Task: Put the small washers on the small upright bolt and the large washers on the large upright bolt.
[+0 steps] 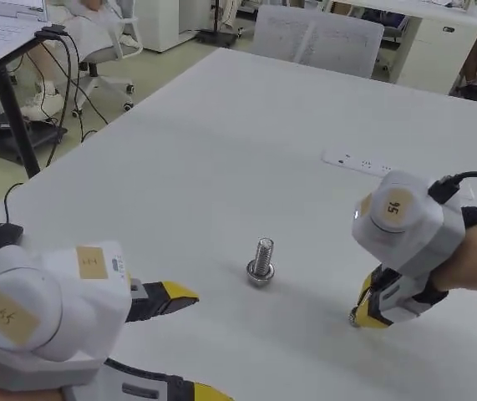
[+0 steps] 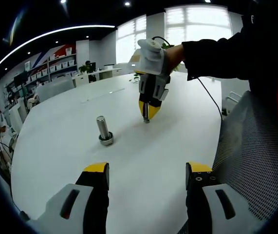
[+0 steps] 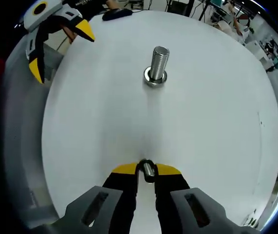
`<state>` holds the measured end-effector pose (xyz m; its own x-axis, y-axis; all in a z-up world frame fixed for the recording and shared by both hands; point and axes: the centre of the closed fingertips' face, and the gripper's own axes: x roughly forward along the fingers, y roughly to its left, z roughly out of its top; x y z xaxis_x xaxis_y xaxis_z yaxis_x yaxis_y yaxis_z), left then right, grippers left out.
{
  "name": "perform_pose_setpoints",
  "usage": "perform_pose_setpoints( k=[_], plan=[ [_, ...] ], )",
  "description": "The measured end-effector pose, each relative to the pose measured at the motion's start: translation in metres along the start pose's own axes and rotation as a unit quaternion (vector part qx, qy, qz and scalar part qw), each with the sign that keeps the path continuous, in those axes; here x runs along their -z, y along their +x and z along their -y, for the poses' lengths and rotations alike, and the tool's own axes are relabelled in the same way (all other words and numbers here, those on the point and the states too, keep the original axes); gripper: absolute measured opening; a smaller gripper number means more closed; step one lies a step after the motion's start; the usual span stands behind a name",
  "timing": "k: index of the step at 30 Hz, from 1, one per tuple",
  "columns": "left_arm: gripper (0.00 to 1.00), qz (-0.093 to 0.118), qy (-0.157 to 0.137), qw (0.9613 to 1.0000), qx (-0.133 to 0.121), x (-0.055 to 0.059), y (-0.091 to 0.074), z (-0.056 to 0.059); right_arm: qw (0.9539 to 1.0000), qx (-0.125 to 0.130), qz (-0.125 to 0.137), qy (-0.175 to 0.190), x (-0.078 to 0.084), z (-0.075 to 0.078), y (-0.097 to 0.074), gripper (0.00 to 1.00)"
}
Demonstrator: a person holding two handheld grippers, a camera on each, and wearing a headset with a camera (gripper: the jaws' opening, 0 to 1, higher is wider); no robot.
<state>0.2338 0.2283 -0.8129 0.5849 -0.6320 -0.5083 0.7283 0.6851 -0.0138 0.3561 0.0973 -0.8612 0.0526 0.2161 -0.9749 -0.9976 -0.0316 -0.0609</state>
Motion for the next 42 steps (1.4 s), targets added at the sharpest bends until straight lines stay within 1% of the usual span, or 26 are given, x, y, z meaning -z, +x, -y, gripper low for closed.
perform_pose_setpoints(
  k=[9,14,18,24,30,36,42],
  plan=[
    [0.63,-0.001,0.002,1.0000,0.003,-0.001,0.002,0.000,1.0000,0.002,0.001,0.001,0.000,0.000,0.000,0.15],
    [0.63,-0.002,0.003,1.0000,0.005,-0.001,0.003,0.001,1.0000,0.003,0.005,0.004,0.000,-0.001,0.001,0.17],
    [0.63,-0.002,0.003,1.0000,0.006,0.000,0.003,0.001,0.9999,0.003,0.013,0.011,-0.001,-0.002,0.000,0.19],
    [0.63,-0.001,0.004,1.0000,0.006,0.000,0.004,0.001,0.9991,0.007,0.034,0.025,-0.004,-0.003,-0.003,0.22],
    [0.63,-0.002,0.005,0.9999,0.009,0.000,0.005,0.002,0.9972,0.013,0.060,0.042,-0.007,-0.003,-0.007,0.25],
    [0.63,-0.003,0.007,0.9999,0.013,-0.001,0.005,0.001,0.9956,0.017,0.074,0.054,-0.007,-0.005,-0.007,0.29],
    [0.63,-0.005,0.012,0.9998,0.016,-0.003,0.004,-0.001,0.9920,0.026,0.101,0.071,-0.007,-0.004,-0.013,0.32]
  ],
)
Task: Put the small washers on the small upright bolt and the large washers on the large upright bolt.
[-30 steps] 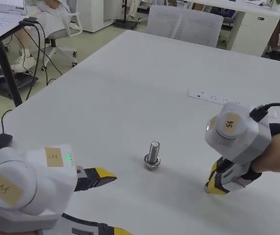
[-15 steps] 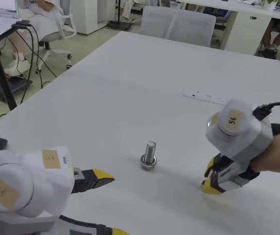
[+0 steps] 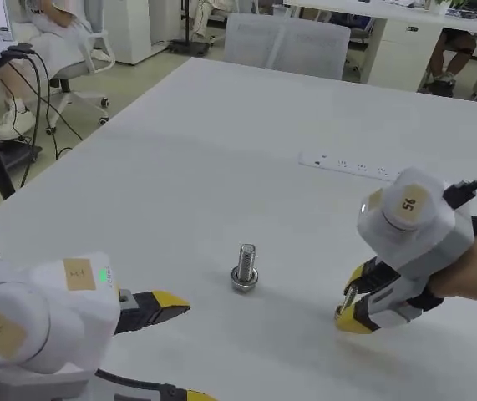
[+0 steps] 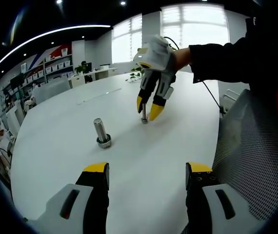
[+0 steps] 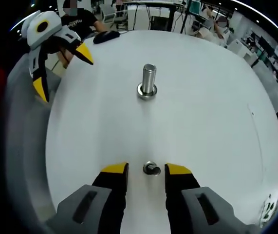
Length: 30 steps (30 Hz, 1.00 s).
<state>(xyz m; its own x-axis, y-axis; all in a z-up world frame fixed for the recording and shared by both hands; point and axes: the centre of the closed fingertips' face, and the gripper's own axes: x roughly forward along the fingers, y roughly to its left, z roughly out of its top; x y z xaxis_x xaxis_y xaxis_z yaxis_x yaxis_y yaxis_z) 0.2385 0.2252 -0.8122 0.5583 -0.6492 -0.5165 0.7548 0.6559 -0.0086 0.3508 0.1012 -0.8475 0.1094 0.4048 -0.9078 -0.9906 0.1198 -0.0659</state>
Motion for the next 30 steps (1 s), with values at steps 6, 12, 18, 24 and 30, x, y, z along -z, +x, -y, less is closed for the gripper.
perform_pose_setpoints(
  k=[6,12,18,24,30],
  plan=[
    [0.63,0.000,0.006,1.0000,0.001,-0.005,-0.001,-0.004,0.9993,0.011,0.030,0.018,-0.003,-0.002,-0.008,0.34],
    [0.63,0.003,0.005,1.0000,0.002,-0.008,0.000,-0.008,0.9976,0.020,0.055,0.037,0.001,-0.007,-0.016,0.37],
    [0.63,0.005,0.002,1.0000,0.005,-0.010,0.002,-0.011,0.9953,0.027,0.076,0.055,0.007,-0.013,-0.023,0.38],
    [0.63,0.008,-0.001,0.9999,0.010,-0.013,0.003,-0.011,0.9903,0.035,0.109,0.079,0.010,-0.022,-0.032,0.41],
    [0.63,0.014,-0.007,0.9997,0.016,-0.015,0.002,-0.008,0.9880,0.040,0.117,0.092,0.021,-0.036,-0.038,0.43]
  ],
)
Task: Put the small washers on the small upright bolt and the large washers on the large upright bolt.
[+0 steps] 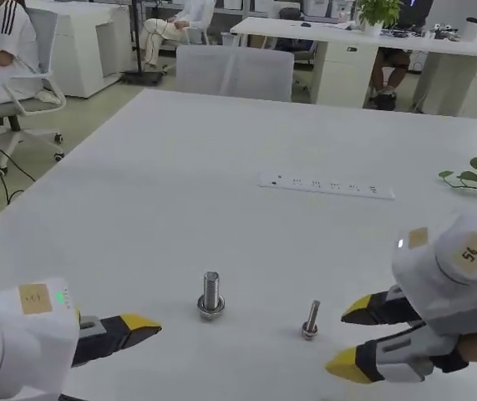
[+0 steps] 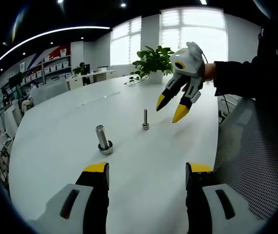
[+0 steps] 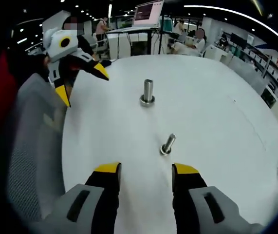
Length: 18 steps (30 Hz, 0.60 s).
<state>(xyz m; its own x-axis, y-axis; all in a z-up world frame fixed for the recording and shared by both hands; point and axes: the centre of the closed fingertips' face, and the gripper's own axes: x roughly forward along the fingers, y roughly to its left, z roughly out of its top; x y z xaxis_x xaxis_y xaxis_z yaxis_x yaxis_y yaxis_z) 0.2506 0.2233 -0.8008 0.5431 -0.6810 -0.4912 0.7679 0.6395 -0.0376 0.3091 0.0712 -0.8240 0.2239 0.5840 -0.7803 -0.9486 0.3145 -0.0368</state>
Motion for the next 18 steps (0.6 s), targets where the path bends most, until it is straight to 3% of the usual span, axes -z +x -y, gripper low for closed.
perform_pose_setpoints(
  k=[10,14,18],
  plan=[
    [0.63,0.007,-0.001,1.0000,0.006,-0.003,-0.003,0.006,0.9986,0.008,0.052,0.010,-0.001,-0.023,-0.013,0.54],
    [0.63,0.008,-0.001,0.9999,0.007,-0.001,-0.004,0.008,0.9984,0.014,0.054,0.011,0.003,-0.028,-0.016,0.57],
    [0.65,0.014,-0.010,0.9997,0.015,0.000,-0.006,0.013,0.9967,0.016,0.077,0.022,0.003,-0.035,-0.021,0.62]
  ],
)
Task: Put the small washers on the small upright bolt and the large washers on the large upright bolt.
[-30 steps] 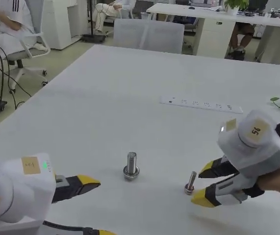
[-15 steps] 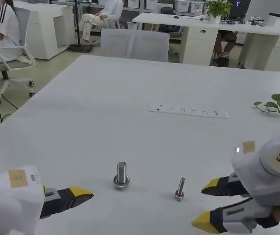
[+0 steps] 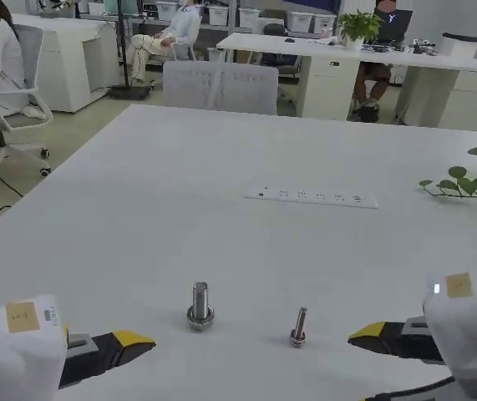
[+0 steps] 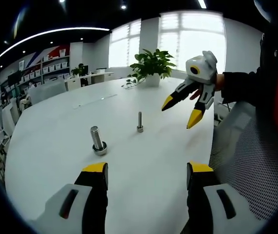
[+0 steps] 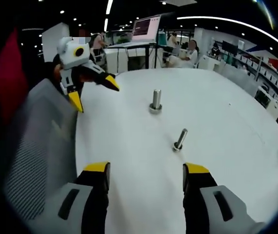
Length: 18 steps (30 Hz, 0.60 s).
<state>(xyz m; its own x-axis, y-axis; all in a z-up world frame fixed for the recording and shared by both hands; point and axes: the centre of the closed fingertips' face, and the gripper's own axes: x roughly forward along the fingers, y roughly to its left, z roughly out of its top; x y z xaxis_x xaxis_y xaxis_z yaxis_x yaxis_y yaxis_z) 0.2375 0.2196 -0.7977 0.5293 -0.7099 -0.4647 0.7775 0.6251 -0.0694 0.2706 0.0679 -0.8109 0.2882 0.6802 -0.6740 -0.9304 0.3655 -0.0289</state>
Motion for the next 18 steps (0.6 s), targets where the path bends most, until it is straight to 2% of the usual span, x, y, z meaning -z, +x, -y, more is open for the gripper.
perform_pose_setpoints(
  k=[5,7,11,14,18],
  plan=[
    [0.71,-0.005,-0.005,0.9999,0.010,0.004,0.001,0.006,0.9999,0.006,0.009,0.007,0.003,-0.003,-0.002,0.70],
    [0.74,-0.006,-0.008,0.9999,0.012,0.005,0.001,0.008,0.9998,0.004,0.012,0.014,0.003,-0.004,-0.002,0.75],
    [0.83,-0.009,-0.017,0.9997,0.015,0.008,0.001,0.011,0.9996,-0.001,0.016,0.024,0.004,-0.010,-0.001,0.80],
    [0.90,-0.005,-0.026,0.9995,0.020,0.008,0.002,0.014,0.9992,-0.005,0.019,0.036,0.007,-0.013,0.002,0.88],
    [0.93,-0.009,-0.024,0.9994,0.022,0.010,0.003,0.015,0.9988,-0.011,0.018,0.045,0.009,-0.017,0.004,0.96]
  ],
)
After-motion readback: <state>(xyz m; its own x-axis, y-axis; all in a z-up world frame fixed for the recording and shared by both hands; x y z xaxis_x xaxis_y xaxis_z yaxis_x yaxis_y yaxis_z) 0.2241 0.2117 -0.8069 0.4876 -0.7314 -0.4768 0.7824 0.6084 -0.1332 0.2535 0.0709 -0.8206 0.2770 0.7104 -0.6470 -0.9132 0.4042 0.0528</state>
